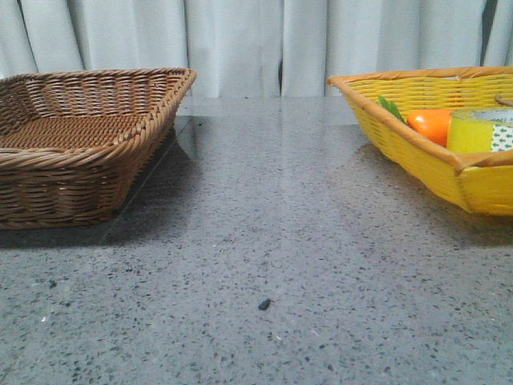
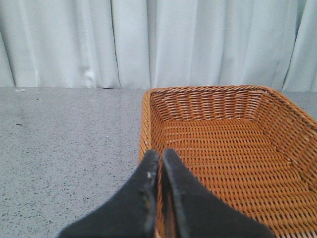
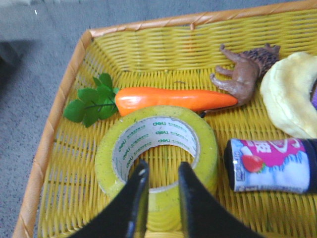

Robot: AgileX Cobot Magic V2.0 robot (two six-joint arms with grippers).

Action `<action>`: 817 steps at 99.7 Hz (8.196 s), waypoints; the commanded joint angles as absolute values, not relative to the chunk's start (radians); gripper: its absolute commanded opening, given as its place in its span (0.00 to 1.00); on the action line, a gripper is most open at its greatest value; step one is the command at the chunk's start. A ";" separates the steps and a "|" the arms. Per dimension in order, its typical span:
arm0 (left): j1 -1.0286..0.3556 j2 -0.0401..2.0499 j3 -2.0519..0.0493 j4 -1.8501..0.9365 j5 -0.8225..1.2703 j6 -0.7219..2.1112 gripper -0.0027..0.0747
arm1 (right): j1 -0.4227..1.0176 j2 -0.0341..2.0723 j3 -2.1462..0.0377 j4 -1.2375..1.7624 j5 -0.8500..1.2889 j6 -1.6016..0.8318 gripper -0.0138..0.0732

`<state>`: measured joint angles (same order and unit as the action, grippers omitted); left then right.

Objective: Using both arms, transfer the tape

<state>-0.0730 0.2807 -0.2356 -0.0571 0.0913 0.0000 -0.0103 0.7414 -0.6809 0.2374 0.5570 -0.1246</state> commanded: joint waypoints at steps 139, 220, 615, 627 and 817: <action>-0.071 0.297 -0.275 -0.068 0.009 0.000 0.01 | 0.168 1.380 -1.087 0.232 0.808 -0.168 0.07; -0.071 0.297 -0.275 -0.068 0.009 -0.005 0.01 | 0.635 1.484 -1.465 0.236 0.982 -0.168 0.11; -0.617 1.284 -1.093 0.056 0.540 0.007 0.01 | 0.656 0.775 -1.094 0.125 0.555 -0.123 0.08; -0.606 1.336 -1.082 0.056 0.561 0.007 0.01 | 0.656 0.775 -1.094 0.138 0.555 -0.123 0.08; -0.606 0.162 -0.327 -0.084 0.224 0.005 0.01 | 0.656 0.269 -0.318 0.000 -0.041 -0.123 0.08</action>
